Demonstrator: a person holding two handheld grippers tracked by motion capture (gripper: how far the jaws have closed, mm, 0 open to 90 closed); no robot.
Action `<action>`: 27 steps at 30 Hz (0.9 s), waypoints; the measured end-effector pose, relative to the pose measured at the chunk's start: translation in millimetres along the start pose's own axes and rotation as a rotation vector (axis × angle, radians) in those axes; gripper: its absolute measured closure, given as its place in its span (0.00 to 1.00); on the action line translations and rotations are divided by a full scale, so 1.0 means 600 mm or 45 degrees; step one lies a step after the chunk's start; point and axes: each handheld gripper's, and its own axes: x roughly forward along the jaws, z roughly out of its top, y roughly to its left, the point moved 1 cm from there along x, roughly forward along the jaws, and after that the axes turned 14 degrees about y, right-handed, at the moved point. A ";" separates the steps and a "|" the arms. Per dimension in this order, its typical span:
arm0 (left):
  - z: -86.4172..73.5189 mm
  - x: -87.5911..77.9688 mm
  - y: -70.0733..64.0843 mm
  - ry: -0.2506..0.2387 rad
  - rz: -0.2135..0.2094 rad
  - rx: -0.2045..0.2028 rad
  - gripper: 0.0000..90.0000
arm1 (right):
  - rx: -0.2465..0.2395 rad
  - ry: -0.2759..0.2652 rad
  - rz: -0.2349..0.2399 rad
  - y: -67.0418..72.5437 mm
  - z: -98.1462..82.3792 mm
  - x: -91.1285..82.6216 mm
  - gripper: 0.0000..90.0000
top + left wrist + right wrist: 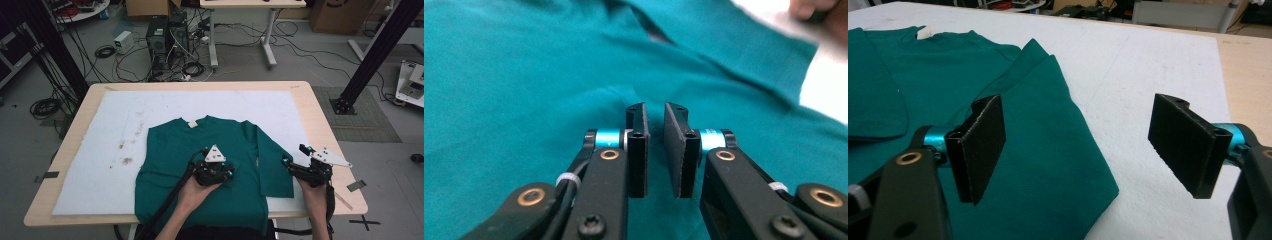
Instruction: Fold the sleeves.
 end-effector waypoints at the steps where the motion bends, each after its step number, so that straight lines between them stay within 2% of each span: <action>1: -0.001 0.006 0.000 0.027 -0.003 0.007 0.89 | 0.004 0.009 0.000 0.000 0.000 0.000 0.26; 2: -0.002 0.011 0.000 0.050 -0.007 0.008 0.89 | 0.004 0.009 0.000 0.000 0.000 0.000 0.26; 4: -0.002 0.008 0.000 0.034 0.008 0.011 0.87 | 0.006 0.013 0.003 0.000 0.001 0.001 0.26; 6: 0.000 0.000 0.003 -0.040 0.038 -0.008 0.83 | 0.006 0.012 0.003 0.001 0.000 0.000 0.26; 8: 0.007 -0.008 0.008 -0.121 0.011 -0.028 0.82 | -0.003 0.012 -0.004 0.000 0.001 0.001 0.26; 9: 0.012 -0.007 0.008 -0.148 0.022 -0.026 0.82 | -0.003 0.012 -0.004 0.000 0.001 0.001 0.26; 10: 0.016 -0.003 0.008 -0.147 0.054 -0.008 0.81 | 0.000 0.014 -0.004 0.001 0.001 0.002 0.26; 11: 0.018 0.005 0.009 -0.110 0.060 0.002 0.80 | -0.004 0.015 -0.007 0.001 0.001 0.001 0.26; 12: 0.020 0.017 0.011 -0.048 0.060 -0.013 0.80 | -0.010 0.011 -0.009 0.001 0.001 0.001 0.26; 14: 0.018 0.030 0.013 0.014 0.066 -0.006 0.80 | -0.007 0.006 -0.008 0.001 0.000 0.000 0.26; 16: 0.018 0.026 0.014 -0.004 0.071 -0.013 0.79 | -0.005 0.004 -0.004 0.001 0.000 0.001 0.26; 19: 0.016 0.007 0.016 -0.068 0.090 -0.024 0.71 | -0.004 0.013 -0.003 0.001 0.001 0.001 0.26; 21: 0.009 -0.021 0.020 -0.123 0.091 -0.039 0.61 | -0.014 0.002 -0.003 0.001 0.001 0.001 0.26; 24: -0.012 -0.073 0.036 -0.198 0.120 -0.061 0.51 | -0.005 0.000 0.001 0.000 0.000 0.000 0.26; 27: -0.039 -0.119 0.057 -0.235 0.144 -0.081 0.45 | -0.003 0.002 0.001 0.000 0.000 0.000 0.26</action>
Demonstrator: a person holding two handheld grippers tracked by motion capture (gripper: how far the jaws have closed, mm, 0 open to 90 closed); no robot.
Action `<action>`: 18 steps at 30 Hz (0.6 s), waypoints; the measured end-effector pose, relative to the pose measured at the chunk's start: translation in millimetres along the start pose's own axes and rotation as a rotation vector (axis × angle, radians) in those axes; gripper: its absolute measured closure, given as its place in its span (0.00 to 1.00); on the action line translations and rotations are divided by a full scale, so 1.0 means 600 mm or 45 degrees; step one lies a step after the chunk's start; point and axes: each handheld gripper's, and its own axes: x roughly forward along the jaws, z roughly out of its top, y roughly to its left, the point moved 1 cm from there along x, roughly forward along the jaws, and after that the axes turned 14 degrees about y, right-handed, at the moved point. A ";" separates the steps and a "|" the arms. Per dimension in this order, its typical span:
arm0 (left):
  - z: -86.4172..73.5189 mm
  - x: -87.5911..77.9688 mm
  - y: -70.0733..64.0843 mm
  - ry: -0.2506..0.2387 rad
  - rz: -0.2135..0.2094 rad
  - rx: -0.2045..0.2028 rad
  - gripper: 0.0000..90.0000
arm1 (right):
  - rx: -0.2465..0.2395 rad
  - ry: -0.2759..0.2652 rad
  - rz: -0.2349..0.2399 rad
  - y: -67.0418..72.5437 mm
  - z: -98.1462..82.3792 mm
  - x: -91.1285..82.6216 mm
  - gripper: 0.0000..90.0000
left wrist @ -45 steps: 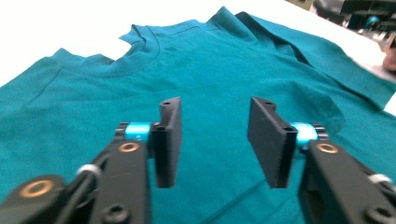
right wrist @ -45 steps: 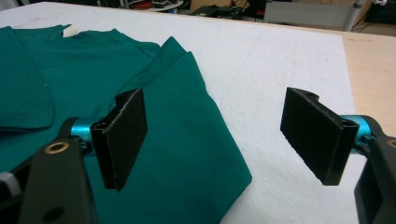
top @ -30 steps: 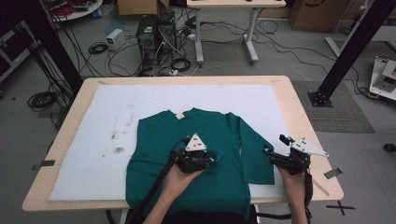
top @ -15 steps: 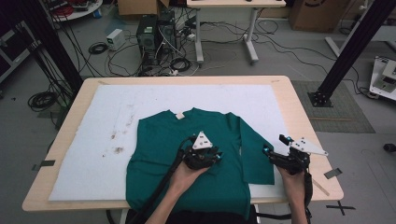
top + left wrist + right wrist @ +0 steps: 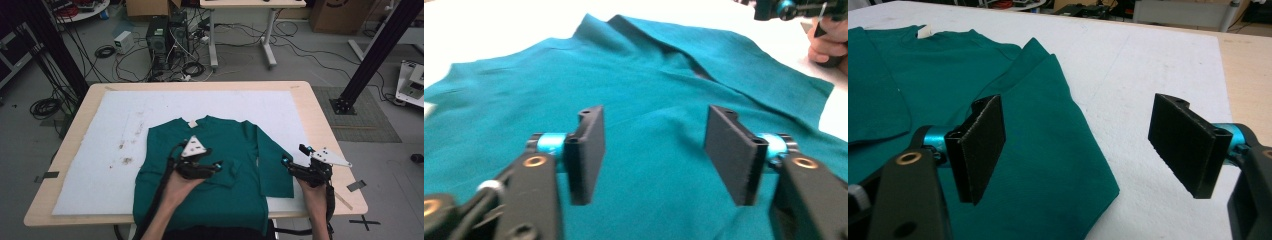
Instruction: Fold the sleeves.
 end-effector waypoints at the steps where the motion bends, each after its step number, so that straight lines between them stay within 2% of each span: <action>1: -0.010 -0.023 0.014 -0.016 0.026 -0.002 0.44 | 0.002 0.002 0.000 0.000 0.000 0.000 0.26; 5: -0.051 -0.081 0.057 -0.093 0.092 -0.031 0.42 | -0.004 0.000 -0.002 0.000 0.000 0.000 0.26; 7: -0.080 -0.112 0.085 -0.125 0.144 -0.068 0.41 | -0.001 0.000 -0.002 0.001 0.000 0.000 0.26; 11: -0.130 -0.156 0.126 -0.171 0.223 -0.106 0.41 | -0.002 0.000 -0.010 0.002 0.000 0.000 0.26; 14: -0.169 -0.185 0.155 -0.168 0.306 -0.137 0.41 | 0.002 0.000 -0.015 0.002 0.000 0.000 0.26; 18: -0.212 -0.214 0.188 -0.169 0.374 -0.193 0.40 | -0.012 -0.006 -0.030 0.003 0.000 0.000 0.26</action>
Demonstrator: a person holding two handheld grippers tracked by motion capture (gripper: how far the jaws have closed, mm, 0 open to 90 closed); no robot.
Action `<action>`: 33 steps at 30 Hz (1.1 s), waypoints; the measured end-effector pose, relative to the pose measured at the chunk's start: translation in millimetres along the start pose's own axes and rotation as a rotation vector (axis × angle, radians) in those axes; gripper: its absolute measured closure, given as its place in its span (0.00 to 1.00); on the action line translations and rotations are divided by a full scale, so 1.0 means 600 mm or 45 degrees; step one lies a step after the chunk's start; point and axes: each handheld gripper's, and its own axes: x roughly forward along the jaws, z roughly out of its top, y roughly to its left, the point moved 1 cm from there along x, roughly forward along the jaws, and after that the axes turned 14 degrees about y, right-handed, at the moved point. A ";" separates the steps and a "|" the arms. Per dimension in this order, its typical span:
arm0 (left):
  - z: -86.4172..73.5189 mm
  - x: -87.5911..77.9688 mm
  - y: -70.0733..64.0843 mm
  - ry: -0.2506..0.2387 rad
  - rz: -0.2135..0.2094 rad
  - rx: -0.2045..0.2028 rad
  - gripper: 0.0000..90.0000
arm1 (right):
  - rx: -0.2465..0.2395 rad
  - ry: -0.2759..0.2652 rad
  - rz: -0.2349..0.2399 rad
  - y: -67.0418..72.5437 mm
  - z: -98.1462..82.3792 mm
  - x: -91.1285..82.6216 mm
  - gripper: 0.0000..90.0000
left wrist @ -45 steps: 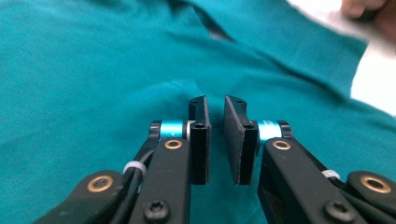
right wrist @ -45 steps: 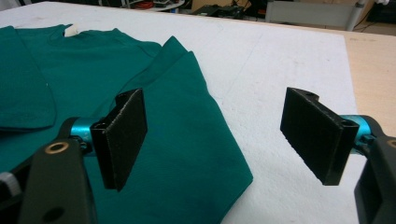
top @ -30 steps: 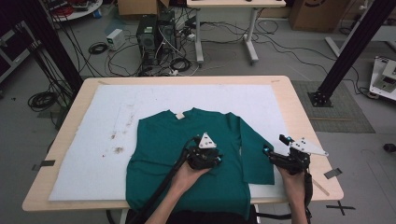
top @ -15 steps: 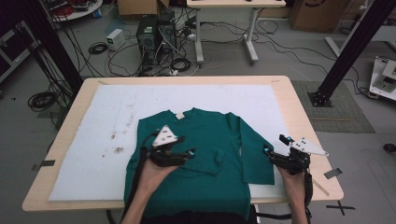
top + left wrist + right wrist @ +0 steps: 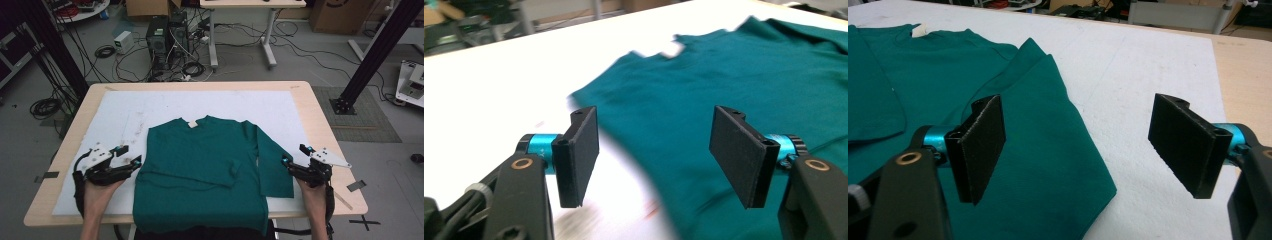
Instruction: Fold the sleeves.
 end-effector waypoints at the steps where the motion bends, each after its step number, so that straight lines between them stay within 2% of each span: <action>1: -0.006 -0.003 0.008 -0.001 0.015 -0.016 0.41 | 0.000 0.004 0.000 0.001 0.000 0.000 0.26; 2: -0.015 -0.006 0.019 0.003 0.043 -0.042 0.41 | 0.007 0.010 0.002 0.002 0.000 0.000 0.26; 6: -0.037 -0.012 0.048 -0.008 0.086 -0.097 0.41 | -0.007 -0.007 -0.008 0.002 -0.001 -0.002 0.26; 10: -0.052 -0.009 0.063 -0.003 0.101 -0.159 0.41 | -0.015 -0.023 -0.011 0.004 -0.003 -0.004 0.26; 11: -0.052 -0.009 0.065 -0.011 0.086 -0.179 0.41 | -0.017 -0.023 -0.013 0.004 -0.003 -0.005 0.26; 16: -0.055 -0.011 0.070 -0.035 0.076 -0.216 0.41 | -0.025 -0.011 -0.005 0.006 -0.002 -0.003 0.26; 17: -0.055 -0.011 0.070 -0.033 0.077 -0.207 0.41 | -0.028 -0.011 -0.001 0.005 -0.002 -0.003 0.26; 21: -0.054 -0.009 0.064 -0.018 0.071 -0.158 0.41 | 0.008 -0.031 0.085 -0.005 -0.004 -0.007 0.26; 24: -0.055 -0.011 0.062 -0.034 0.069 -0.141 0.41 | -0.009 0.002 0.113 -0.002 -0.008 -0.014 0.27; 26: -0.056 -0.012 0.063 -0.043 0.064 -0.156 0.41 | -0.013 0.037 0.134 0.005 -0.013 -0.022 0.29; 29: -0.057 -0.013 0.066 -0.050 0.050 -0.170 0.41 | -0.068 0.094 0.184 0.027 -0.025 -0.039 0.31; 33: -0.056 -0.013 0.067 -0.044 0.052 -0.176 0.40 | -0.135 0.144 0.216 0.057 -0.040 -0.059 0.35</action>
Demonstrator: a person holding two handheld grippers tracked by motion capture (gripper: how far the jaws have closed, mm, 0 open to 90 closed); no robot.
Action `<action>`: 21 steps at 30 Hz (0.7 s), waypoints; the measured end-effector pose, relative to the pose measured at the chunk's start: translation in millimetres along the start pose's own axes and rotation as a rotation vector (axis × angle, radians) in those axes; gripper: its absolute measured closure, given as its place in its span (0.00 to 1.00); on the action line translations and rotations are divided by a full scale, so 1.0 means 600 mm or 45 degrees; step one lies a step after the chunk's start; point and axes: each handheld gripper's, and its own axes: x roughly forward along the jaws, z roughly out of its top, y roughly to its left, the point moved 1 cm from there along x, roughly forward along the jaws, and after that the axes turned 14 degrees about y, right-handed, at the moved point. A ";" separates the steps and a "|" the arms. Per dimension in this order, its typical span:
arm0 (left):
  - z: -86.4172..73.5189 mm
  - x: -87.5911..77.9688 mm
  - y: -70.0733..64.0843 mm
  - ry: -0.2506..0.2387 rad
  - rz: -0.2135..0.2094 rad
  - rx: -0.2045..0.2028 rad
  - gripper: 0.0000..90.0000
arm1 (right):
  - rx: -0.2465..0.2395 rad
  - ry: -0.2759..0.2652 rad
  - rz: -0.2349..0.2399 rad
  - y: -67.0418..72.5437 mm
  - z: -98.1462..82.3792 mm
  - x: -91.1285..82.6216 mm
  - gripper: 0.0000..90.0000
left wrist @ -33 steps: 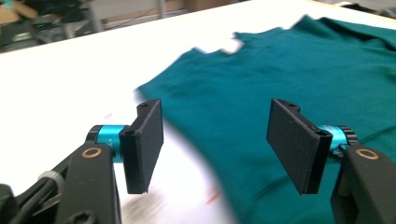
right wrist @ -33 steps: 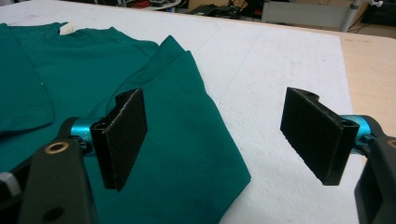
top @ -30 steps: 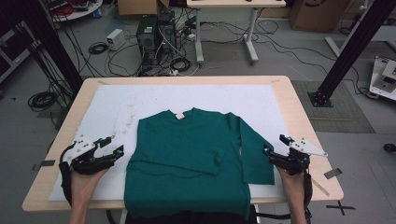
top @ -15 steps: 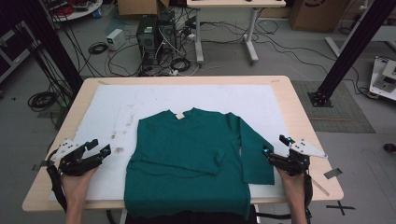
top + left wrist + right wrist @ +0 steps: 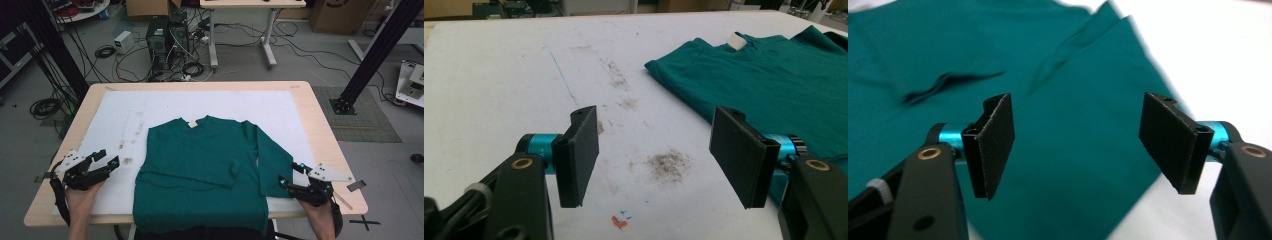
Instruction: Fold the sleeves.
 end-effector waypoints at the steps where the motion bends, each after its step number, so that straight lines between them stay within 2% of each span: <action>1: 0.000 0.000 0.000 0.003 0.001 0.000 0.40 | -0.016 0.011 0.000 0.008 -0.003 -0.001 0.35; 5: 0.000 0.000 -0.002 0.000 0.013 0.001 0.40 | -0.056 0.104 0.014 0.029 -0.016 -0.001 0.35; 7: 0.000 0.000 -0.002 0.004 0.016 0.005 0.40 | -0.081 0.125 0.033 0.035 -0.020 -0.001 0.36; 15: 0.001 0.002 -0.003 0.017 0.023 0.007 0.40 | -0.136 0.229 0.084 0.040 -0.023 0.011 0.39; 17: 0.001 0.002 -0.003 0.018 0.024 0.010 0.40 | -0.168 0.240 0.090 0.043 -0.021 0.018 0.41; 19: 0.001 0.002 -0.003 0.018 0.022 0.009 0.40 | -0.208 0.268 0.067 0.048 -0.019 0.025 0.42; 21: 0.001 0.002 -0.003 0.020 0.021 0.010 0.40 | -0.204 0.271 0.077 0.047 -0.016 0.027 0.44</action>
